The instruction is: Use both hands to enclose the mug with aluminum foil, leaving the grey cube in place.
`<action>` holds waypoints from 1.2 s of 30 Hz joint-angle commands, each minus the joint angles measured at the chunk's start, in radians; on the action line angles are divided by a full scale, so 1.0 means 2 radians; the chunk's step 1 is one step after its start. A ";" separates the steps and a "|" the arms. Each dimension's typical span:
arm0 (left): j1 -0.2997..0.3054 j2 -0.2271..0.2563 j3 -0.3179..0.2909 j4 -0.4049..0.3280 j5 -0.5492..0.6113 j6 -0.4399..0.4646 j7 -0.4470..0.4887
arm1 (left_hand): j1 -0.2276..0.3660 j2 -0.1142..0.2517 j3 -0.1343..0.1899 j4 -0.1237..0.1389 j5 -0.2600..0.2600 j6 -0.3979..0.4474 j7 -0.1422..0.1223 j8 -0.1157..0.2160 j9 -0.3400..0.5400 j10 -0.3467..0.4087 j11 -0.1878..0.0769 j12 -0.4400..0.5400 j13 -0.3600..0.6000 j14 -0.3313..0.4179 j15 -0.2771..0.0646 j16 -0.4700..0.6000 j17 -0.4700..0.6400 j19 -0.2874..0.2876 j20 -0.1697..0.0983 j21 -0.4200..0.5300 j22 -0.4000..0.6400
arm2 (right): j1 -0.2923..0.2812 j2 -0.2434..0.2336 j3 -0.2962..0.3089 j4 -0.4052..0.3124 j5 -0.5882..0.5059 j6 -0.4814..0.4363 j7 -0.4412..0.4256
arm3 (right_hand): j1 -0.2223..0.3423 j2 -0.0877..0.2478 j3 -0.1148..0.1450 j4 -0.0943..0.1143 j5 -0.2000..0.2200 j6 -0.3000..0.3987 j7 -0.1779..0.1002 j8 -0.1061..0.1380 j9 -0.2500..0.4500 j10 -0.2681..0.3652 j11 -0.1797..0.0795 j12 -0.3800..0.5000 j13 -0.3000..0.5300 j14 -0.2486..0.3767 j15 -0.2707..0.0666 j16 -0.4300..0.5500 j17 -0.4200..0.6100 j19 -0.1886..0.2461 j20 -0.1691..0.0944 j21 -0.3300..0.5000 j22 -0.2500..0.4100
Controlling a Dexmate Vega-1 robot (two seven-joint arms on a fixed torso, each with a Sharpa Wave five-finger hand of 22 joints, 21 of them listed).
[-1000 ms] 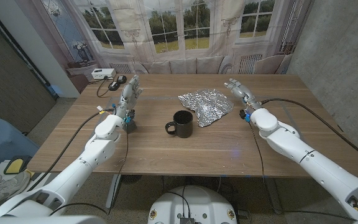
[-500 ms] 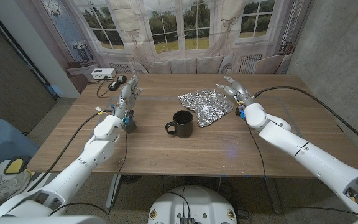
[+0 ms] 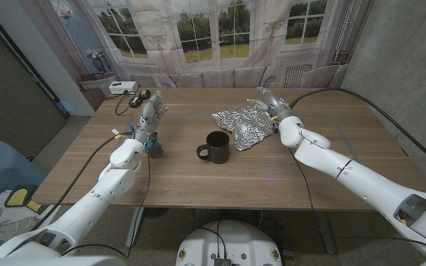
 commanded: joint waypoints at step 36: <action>0.040 0.013 -0.009 -0.045 0.002 0.003 0.024 | -0.006 -0.002 -0.005 0.000 0.003 -0.002 -0.005 0.001 0.001 0.005 0.008 0.004 0.000 -0.008 0.014 0.002 0.002 -0.001 0.005 0.000 0.001 | 0.079 0.054 -0.117 0.074 -0.182 -0.057 0.105 | 0.030 0.004 0.002 -0.009 0.007 0.016 -0.041 0.000 0.003 0.002 -0.022 -0.004 -0.001 0.013 -0.010 0.002 -0.014 0.032 0.038 -0.007 0.002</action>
